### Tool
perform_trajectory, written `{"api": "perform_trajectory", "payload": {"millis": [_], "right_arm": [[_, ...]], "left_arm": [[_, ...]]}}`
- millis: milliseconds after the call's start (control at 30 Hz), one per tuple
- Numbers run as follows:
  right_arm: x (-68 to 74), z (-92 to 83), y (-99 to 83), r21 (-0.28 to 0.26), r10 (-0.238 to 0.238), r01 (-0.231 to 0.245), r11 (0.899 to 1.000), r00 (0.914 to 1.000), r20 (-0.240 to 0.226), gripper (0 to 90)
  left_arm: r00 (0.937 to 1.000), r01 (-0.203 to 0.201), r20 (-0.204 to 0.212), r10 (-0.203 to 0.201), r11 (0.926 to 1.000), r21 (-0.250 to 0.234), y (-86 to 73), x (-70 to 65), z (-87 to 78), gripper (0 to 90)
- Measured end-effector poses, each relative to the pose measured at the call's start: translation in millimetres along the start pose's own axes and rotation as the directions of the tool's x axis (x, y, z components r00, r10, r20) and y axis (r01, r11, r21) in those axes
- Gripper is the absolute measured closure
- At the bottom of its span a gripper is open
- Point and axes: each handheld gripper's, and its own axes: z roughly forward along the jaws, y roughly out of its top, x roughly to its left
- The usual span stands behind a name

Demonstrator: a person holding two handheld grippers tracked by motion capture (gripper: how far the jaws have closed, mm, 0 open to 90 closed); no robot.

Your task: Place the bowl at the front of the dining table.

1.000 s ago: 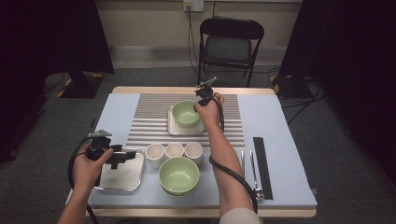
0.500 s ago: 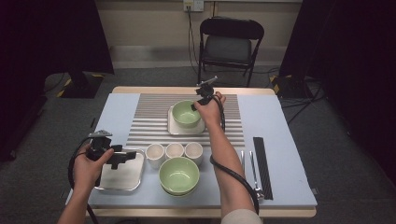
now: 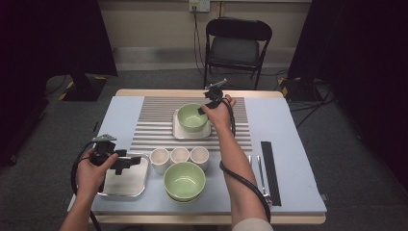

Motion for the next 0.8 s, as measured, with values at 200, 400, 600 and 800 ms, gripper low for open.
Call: {"api": "perform_trajectory", "payload": {"millis": [200,400,600,800], "right_arm": [[0.2,-3.2,-0.5,-0.009,-0.005,0.005,1.000,1.0000,-0.002,25.3],[0.2,-6.0,-0.9,-0.014,-0.013,0.013,1.000,0.9999,-0.003,23.5],[-0.6,-9.7,-1.1,-0.018,-0.002,0.002,1.000,0.9999,-0.016,22.3],[-0.9,-13.4,-0.4,-0.017,-0.003,0.003,1.000,0.9998,-0.018,21.5]], "left_arm": [[1.0000,-0.002,-0.002,0.002,1.0000,0.000,0.1,-0.2,-0.3,18.8],[1.0000,0.000,0.000,0.000,1.0000,-0.002,0.2,-0.3,-0.6,18.8],[1.0000,-0.001,0.000,0.001,1.0000,-0.002,0.4,-0.4,-0.5,18.7],[1.0000,-0.005,-0.002,0.005,1.0000,0.001,0.6,-0.5,-0.9,18.7]]}}
